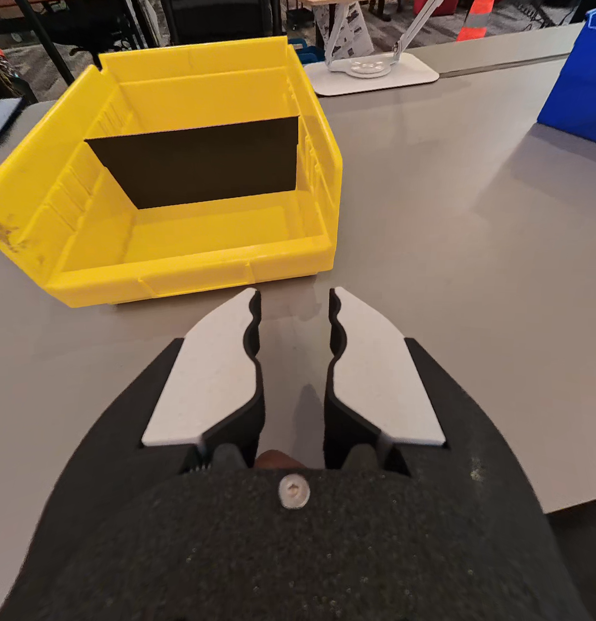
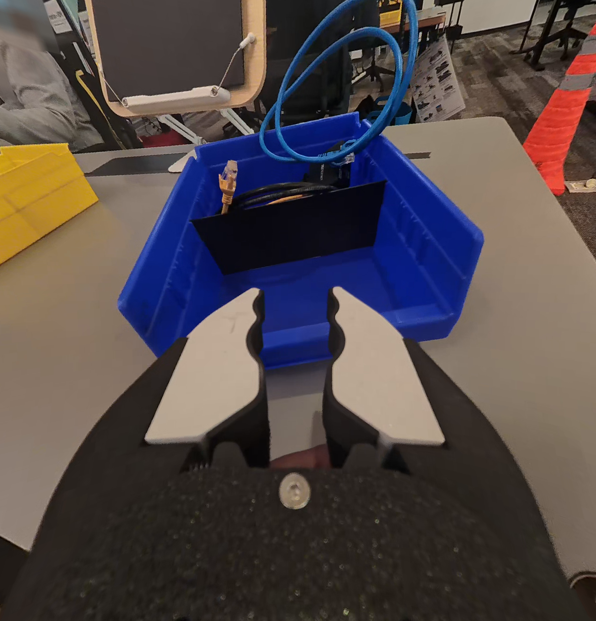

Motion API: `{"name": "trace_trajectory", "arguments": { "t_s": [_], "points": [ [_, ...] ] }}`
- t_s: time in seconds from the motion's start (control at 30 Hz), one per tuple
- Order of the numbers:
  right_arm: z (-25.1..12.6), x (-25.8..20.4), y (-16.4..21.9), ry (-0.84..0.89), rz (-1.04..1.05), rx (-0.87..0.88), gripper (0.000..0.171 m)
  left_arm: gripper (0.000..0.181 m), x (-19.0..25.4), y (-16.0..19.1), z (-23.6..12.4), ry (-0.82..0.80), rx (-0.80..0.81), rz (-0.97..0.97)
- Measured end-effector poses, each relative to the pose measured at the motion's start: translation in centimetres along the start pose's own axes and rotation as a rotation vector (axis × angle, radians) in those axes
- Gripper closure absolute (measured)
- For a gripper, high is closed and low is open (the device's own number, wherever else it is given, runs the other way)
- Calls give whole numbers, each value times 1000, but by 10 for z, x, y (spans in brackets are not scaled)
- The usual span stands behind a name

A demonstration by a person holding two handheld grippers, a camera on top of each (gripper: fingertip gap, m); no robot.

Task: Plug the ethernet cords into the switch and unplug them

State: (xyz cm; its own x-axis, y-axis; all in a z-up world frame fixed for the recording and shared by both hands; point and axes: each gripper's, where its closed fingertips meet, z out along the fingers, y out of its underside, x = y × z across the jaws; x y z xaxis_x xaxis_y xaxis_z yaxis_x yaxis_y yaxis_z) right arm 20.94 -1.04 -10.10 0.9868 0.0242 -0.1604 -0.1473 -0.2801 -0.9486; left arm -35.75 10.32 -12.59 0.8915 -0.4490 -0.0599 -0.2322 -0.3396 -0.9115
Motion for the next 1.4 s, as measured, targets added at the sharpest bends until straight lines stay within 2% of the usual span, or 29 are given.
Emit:
{"name": "trace_trajectory", "arguments": {
  "t_s": [0.5, 0.53, 0.57, 0.6, 0.63, 0.8, 0.87, 0.9, 0.93, 0.97, 1.0, 1.03, 1.1, 1.23, 1.3, 1.4],
  "points": [
    [4, -2, -2, -1, -41, 1, 136, 143, 2, 10, -4, -7, -31, 33],
    [4, -13, -4, -55, -41, 16, 137, 143, 0, 10, -6, -16, -26, 28],
    [1, -34, -8, -181, -19, 43, 138, 144, -1, 9, -8, -20, -17, 20],
    [-4, -55, -12, -305, 16, 64, 134, 144, -1, 8, -10, -18, -11, 10],
    [-7, -67, -13, -354, 33, 58, 126, 144, -1, 8, -10, -17, -11, 4],
    [12, -95, 21, -320, -108, -127, 113, 143, 4, 12, -7, -8, -35, 33],
    [32, -95, 42, -200, -142, -224, 111, 143, 10, 11, -7, 9, -34, 32],
    [39, -103, 49, -198, -162, -255, 110, 143, 12, 11, -7, 15, -32, 34],
    [44, -114, 50, -195, -190, -252, 104, 142, 15, 10, -7, 19, -30, 39],
    [46, -129, 49, -215, -219, -244, 109, 142, 18, 9, -7, 21, -27, 46],
    [49, -143, 49, -219, -224, -248, 95, 142, 22, 8, -6, 23, -22, 55],
    [52, -157, 51, -229, -227, -254, 85, 142, 28, 7, -5, 30, -16, 61],
    [55, -185, 55, -252, -257, -256, 84, 140, 51, 2, -2, 75, -4, 63],
    [42, -218, 46, -294, -300, -157, 111, 133, 131, -19, 3, 246, 69, 81],
    [32, -215, 31, -253, -290, -70, 112, 128, 177, -32, 5, 327, 115, 110],
    [14, -177, -1, -62, -303, 92, 114, 119, 243, -47, 14, 411, 148, 169]
  ]
}}
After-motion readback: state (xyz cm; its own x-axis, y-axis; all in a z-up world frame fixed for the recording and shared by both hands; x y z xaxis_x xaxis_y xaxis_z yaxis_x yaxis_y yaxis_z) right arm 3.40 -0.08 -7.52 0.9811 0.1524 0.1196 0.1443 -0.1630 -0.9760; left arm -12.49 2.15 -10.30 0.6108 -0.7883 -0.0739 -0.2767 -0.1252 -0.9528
